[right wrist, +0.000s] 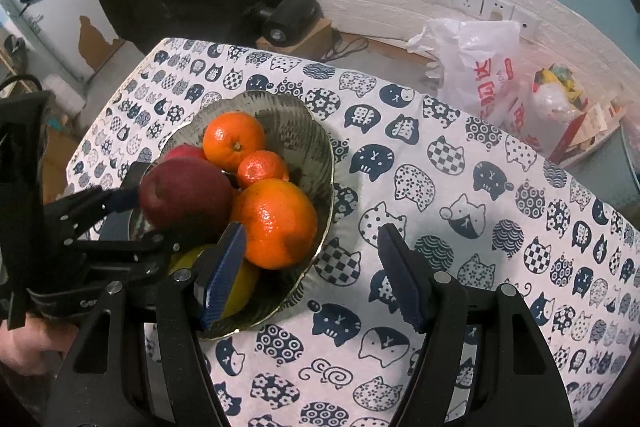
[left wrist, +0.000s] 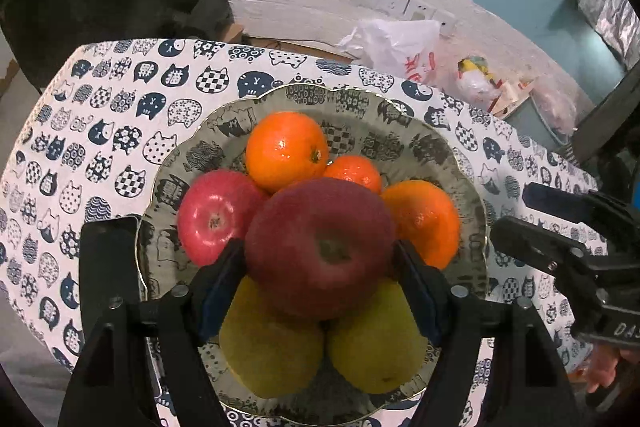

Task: Organize fruits

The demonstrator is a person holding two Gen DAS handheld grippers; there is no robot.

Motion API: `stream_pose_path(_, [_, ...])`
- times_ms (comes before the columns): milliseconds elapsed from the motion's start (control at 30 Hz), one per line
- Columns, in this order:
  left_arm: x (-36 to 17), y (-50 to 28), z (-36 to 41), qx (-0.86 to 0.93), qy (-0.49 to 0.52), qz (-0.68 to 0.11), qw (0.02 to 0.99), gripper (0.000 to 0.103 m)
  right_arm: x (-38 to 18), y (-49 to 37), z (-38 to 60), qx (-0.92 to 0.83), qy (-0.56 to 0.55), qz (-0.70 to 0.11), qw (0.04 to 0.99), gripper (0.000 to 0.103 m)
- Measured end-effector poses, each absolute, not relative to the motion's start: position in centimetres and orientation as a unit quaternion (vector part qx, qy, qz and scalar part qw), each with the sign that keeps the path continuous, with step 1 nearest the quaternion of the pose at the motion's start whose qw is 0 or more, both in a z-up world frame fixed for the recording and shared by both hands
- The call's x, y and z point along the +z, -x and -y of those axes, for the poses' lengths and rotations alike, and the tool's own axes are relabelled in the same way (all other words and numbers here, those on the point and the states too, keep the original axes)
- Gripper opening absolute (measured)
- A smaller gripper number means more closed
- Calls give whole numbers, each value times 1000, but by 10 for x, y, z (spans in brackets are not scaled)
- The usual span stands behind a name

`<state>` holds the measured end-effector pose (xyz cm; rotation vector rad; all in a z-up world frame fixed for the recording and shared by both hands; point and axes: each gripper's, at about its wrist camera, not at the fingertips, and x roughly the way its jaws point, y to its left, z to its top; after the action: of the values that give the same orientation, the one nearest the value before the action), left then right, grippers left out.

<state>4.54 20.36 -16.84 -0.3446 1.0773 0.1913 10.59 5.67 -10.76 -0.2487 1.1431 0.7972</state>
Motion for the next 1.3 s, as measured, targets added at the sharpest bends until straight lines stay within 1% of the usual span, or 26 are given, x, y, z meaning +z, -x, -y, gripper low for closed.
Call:
stream_pose_path(200, [-169, -43, -202, 92, 155, -512, 840, 79, -104, -104, -55, 364, 122, -521, 762, 70])
stream_pose_path(367, [-156, -34, -200, 102, 150, -505, 844, 79, -97, -101, -52, 361, 126, -513, 768, 70])
stream_pose_path(500, [-140, -24, -195, 114, 137, -502, 846, 86, -85, -97, -46, 358, 126, -504, 775, 71])
stream_pose_path(733, [-108, -5, -185, 116, 129, -488, 855, 87, -61, -92, -35, 344, 118, -485, 796, 83])
stream_pose_path(800, [-95, 0, -179, 112, 125, -480, 861, 89, -54, -90, -31, 341, 117, -478, 801, 83])
stream_pose_path(867, [-83, 6, -173, 113, 116, -471, 867, 94, -47, -87, -26, 340, 115, -473, 804, 84])
stream_pose_path(967, [-67, 14, -167, 117, 111, -458, 874, 99, -37, -81, -19, 339, 111, -468, 809, 84])
stream_pose_path(1300, [-31, 32, -145, 132, 64, -432, 890, 100, -7, -58, 7, 338, 115, -440, 824, 84])
